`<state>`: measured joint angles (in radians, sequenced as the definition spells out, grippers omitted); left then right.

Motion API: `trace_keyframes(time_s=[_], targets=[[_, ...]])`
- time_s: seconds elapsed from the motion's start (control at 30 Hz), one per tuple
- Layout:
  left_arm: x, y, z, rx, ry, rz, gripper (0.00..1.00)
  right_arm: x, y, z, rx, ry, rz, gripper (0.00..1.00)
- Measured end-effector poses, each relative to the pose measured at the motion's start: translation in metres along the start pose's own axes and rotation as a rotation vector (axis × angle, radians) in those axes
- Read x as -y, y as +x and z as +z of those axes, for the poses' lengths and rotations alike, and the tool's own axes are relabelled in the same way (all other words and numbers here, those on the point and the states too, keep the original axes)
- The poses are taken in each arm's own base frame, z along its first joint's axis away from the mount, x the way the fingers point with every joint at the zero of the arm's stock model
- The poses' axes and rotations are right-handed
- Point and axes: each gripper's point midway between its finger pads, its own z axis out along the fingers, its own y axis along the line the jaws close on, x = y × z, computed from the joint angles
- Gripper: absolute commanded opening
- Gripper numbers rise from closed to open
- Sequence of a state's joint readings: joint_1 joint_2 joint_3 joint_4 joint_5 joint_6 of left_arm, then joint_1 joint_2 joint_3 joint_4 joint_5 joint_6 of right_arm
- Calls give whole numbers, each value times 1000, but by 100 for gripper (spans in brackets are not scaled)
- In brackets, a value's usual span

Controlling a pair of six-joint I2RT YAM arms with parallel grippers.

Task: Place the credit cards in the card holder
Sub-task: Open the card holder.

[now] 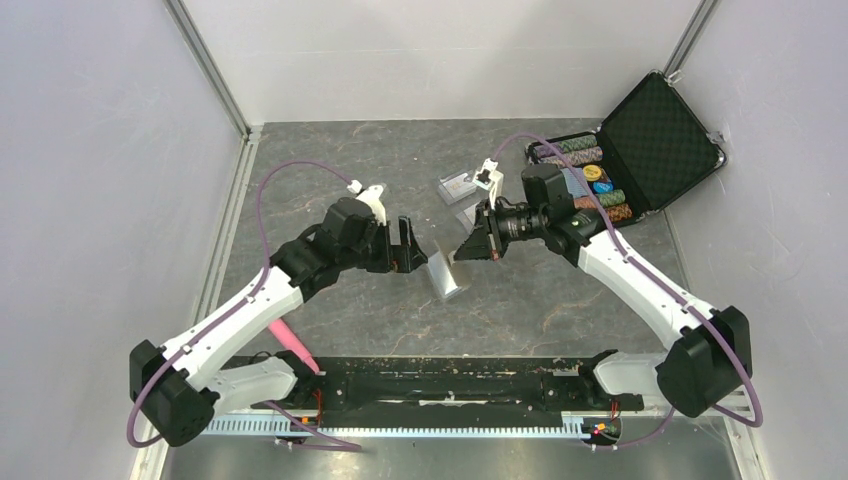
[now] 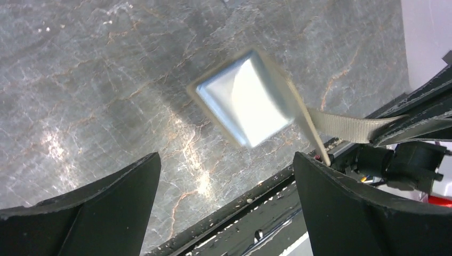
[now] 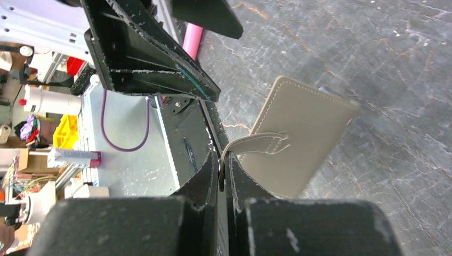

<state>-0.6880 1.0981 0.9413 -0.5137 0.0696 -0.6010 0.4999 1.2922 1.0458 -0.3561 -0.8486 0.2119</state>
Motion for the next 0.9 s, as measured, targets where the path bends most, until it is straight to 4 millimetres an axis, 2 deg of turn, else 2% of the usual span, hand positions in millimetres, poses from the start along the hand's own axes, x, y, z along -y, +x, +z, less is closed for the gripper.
trace_keyframes(time_s=[0.2, 0.33, 0.47, 0.53, 0.67, 0.8, 0.9], targets=[[8, -4, -3, -1, 122, 149, 100, -24, -5, -6, -18, -112, -53, 0], [9, 15, 7, -50, 238, 246, 100, -42, -13, -11, -12, -190, -81, 0], [23, 27, 15, -88, 374, 280, 100, -50, -12, -13, -19, -238, -85, 0], [34, 23, 16, -72, 435, 295, 100, -53, -12, -14, -22, -252, -82, 0], [54, 4, 14, 19, 526, 339, 100, -56, -12, -15, -23, -270, -81, 0], [65, -8, 13, 75, 570, 367, 100, -57, -12, -15, -23, -280, -80, 0], [71, -9, 12, 85, 603, 382, 100, -55, -12, -13, -27, -284, -74, 0]])
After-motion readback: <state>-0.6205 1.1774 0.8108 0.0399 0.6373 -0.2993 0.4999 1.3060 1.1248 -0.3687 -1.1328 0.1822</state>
